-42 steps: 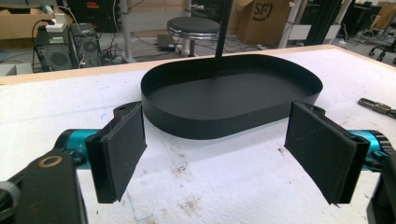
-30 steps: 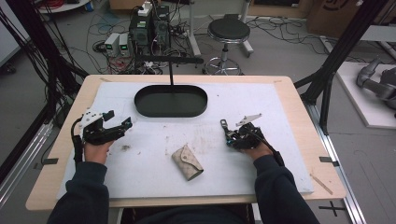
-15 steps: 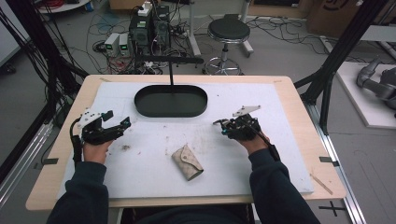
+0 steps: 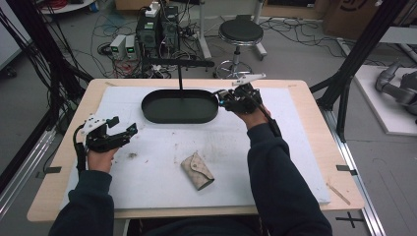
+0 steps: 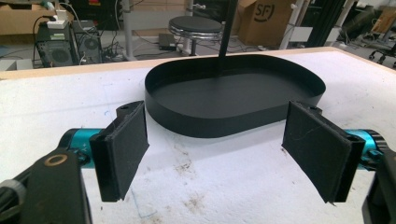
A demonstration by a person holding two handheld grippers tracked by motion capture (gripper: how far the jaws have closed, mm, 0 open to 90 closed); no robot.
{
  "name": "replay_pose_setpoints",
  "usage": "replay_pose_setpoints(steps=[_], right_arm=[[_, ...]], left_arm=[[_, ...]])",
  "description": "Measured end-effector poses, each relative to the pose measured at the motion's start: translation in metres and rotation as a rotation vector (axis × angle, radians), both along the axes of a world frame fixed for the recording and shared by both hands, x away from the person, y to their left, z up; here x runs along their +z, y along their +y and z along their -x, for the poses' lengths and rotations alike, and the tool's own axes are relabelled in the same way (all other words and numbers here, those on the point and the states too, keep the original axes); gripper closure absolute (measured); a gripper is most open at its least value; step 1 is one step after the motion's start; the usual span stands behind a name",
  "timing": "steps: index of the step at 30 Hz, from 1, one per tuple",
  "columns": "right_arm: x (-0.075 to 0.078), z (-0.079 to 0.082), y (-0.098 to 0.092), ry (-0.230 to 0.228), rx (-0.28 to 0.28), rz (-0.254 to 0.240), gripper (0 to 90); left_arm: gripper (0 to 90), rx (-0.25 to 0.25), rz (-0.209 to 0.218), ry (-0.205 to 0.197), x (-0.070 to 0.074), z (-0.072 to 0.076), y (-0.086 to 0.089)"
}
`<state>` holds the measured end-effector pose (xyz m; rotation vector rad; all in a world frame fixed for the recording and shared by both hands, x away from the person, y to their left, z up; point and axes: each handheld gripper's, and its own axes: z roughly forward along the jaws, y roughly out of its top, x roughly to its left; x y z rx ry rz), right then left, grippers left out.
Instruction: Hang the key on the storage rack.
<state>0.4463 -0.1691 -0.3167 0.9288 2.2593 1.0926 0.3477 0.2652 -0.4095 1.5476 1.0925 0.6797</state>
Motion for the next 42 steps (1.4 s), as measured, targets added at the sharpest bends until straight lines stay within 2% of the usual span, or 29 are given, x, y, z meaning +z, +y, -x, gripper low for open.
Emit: replay_pose_setpoints(steps=[6,10,13,19,21,27,30,37,41,42], right_arm=[[0.021,-0.019,0.017,-0.027,-0.004,-0.03,49.8],[0.034,-0.026,0.028,-0.049,-0.006,-0.036,49.8],[0.046,-0.033,0.036,-0.072,-0.028,-0.035,49.8],[0.054,-0.043,0.043,-0.086,-0.067,-0.001,49.8],[0.055,-0.047,0.041,-0.081,-0.079,-0.012,49.8],[0.045,-0.059,0.036,-0.063,-0.14,0.024,49.7],[0.037,-0.066,0.033,-0.03,-0.172,0.031,49.7],[0.009,-0.075,0.033,0.032,-0.182,0.082,49.6],[-0.013,-0.084,0.038,0.089,-0.187,0.063,49.5],[-0.013,-0.084,0.038,0.089,-0.187,0.063,49.5]], left_arm=[[21.9,-0.007,0.0,0.0,0.0,0.0,0.0],[21.9,-0.008,0.0,-0.001,0.0,0.001,0.0],[21.9,-0.004,0.006,-0.002,0.0,0.001,0.0],[22.0,-0.006,0.006,-0.004,0.0,0.001,0.001],[21.9,-0.006,0.007,-0.005,0.0,0.001,0.001],[22.0,-0.007,0.007,-0.007,0.0,0.002,0.001],[22.0,-0.006,0.005,-0.007,0.0,0.002,0.001],[22.0,-0.005,0.007,-0.006,0.0,0.001,0.002],[22.1,-0.005,0.01,-0.009,0.0,0.002,0.001],[22.1,-0.004,0.011,-0.009,0.0,0.002,0.001]])
